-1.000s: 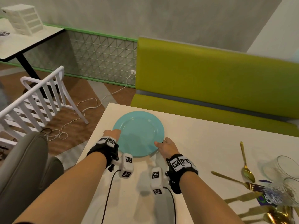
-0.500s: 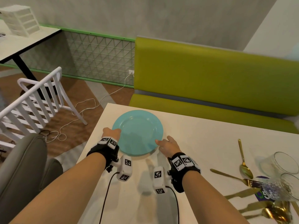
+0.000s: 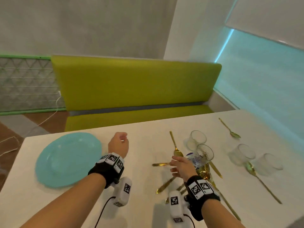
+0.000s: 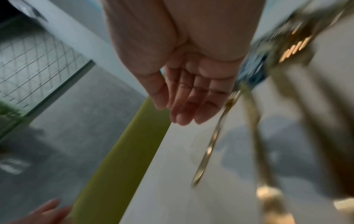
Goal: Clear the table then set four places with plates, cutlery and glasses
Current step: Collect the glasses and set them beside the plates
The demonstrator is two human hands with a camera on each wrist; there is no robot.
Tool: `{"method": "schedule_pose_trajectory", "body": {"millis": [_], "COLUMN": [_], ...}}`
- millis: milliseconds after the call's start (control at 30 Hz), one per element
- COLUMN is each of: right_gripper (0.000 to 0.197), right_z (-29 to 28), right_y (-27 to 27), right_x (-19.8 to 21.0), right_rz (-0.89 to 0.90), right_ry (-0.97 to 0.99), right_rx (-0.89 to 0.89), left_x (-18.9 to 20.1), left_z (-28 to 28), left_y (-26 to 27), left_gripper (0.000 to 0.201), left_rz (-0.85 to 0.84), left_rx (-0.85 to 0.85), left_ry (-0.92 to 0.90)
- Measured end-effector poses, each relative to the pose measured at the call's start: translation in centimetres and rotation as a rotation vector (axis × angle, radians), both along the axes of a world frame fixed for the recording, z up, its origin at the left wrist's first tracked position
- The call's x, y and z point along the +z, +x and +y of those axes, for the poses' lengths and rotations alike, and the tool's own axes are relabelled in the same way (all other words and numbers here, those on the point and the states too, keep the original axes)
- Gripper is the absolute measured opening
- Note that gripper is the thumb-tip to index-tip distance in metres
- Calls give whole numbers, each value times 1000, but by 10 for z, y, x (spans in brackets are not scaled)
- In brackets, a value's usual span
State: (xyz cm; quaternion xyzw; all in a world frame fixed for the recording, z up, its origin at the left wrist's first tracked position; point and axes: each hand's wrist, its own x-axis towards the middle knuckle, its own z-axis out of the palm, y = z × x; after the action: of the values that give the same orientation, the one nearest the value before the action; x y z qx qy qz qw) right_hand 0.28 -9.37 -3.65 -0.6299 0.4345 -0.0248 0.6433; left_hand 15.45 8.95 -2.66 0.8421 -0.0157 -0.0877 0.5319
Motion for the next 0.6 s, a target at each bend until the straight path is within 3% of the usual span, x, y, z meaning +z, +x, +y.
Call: {"method": "schedule_pose_trajectory", "body": {"millis": [133,233,433,600], "right_gripper": [7,20,84,98], "right_z": [-62,-94,-133,-143], "right_y": [-50,-73,-73,-52], "right_x": [-4,-2,-25,-53], "right_rz": [128,270,323,277], "right_ry": [-257,-385,-445,-438], "right_rx": [-175,-263,-44,95], "left_x": [3,2,-11,-23], "left_z": [-64,-106,-169,-208], "left_y": [-26,-38,-45,-39], "left_gripper": [27,27,31,44], "left_rz": [42,64,151,179], "left_rx": [-179,-286,-405,-506], "left_ry": [1,54,193,251]}}
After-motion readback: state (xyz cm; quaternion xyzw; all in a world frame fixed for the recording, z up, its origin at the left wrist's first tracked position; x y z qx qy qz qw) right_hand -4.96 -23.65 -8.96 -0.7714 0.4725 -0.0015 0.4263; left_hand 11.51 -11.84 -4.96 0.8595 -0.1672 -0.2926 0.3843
